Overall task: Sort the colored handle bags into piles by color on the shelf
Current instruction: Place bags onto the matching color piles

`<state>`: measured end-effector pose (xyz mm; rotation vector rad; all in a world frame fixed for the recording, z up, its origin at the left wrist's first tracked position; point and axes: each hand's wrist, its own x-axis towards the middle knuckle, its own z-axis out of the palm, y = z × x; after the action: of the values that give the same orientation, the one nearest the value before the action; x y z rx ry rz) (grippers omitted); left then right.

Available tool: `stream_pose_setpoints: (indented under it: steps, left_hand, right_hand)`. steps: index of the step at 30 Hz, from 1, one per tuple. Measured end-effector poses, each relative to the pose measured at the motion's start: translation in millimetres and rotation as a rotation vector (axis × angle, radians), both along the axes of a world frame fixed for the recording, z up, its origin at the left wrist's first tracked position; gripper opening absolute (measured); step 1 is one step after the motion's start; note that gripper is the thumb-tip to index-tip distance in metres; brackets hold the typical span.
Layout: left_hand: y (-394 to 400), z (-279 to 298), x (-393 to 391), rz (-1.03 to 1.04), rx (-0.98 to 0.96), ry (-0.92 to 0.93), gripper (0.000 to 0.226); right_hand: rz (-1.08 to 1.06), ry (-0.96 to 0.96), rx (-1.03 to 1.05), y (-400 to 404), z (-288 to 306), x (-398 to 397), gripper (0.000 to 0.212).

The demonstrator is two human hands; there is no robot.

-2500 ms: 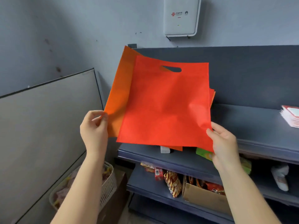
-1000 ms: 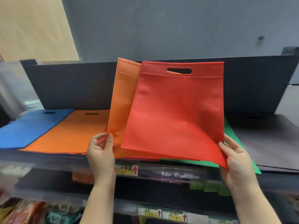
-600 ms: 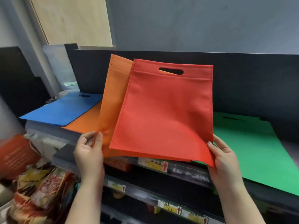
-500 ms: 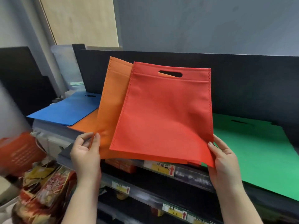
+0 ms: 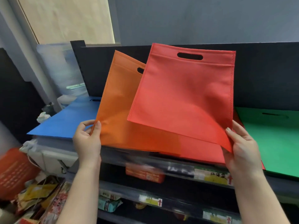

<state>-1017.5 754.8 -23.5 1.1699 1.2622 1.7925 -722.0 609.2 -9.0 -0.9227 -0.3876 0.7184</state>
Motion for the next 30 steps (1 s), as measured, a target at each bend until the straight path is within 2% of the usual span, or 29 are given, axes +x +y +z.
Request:
stream_pose_setpoints:
  steps: [4,8,10,13,17,20,23,25,27,30]
  left_hand:
    - [30,-11,-20,-0.053,-0.021,0.138,0.017]
    - [46,-19,-28,-0.057,-0.007,0.412,0.007]
    - [50,-20,-30,-0.066,-0.029,0.479,0.004]
    - [54,-17,-34,-0.083,-0.041,0.545,0.014]
    - [49,-7,-30,-0.038,0.106,0.701,0.02]
    - [38,5,-11,-0.217,0.104,0.544,0.016]
    - [27,12,15,-0.55,-0.003,0.298,0.041]
    - [22,11,33,-0.622,0.0,0.28,0.04]
    - [18,9,49,-0.626,0.003,0.306,0.022]
    - [11,3,71,-0.625,0.013,0.437,0.021]
  right_hand:
    - [-0.041,-0.037,0.004,19,2,-31,0.029]
    - [-0.077,-0.064,0.0,29,3,-47,0.029]
    - [-0.089,-0.076,-0.001,32,3,-52,0.029]
    - [-0.096,-0.096,-0.009,34,3,-57,0.03]
    - [-0.111,-0.109,-0.012,30,3,-56,0.03]
    - [-0.132,-0.129,-0.032,23,3,-51,0.03]
    - [-0.158,-0.157,-0.067,14,2,-38,0.03]
    - [-0.204,-0.225,-0.108,4,3,-27,0.03]
    - [-0.269,-0.332,-0.149,-7,4,-14,0.03]
    - [-0.357,-0.579,-0.292,-21,6,5,0.029]
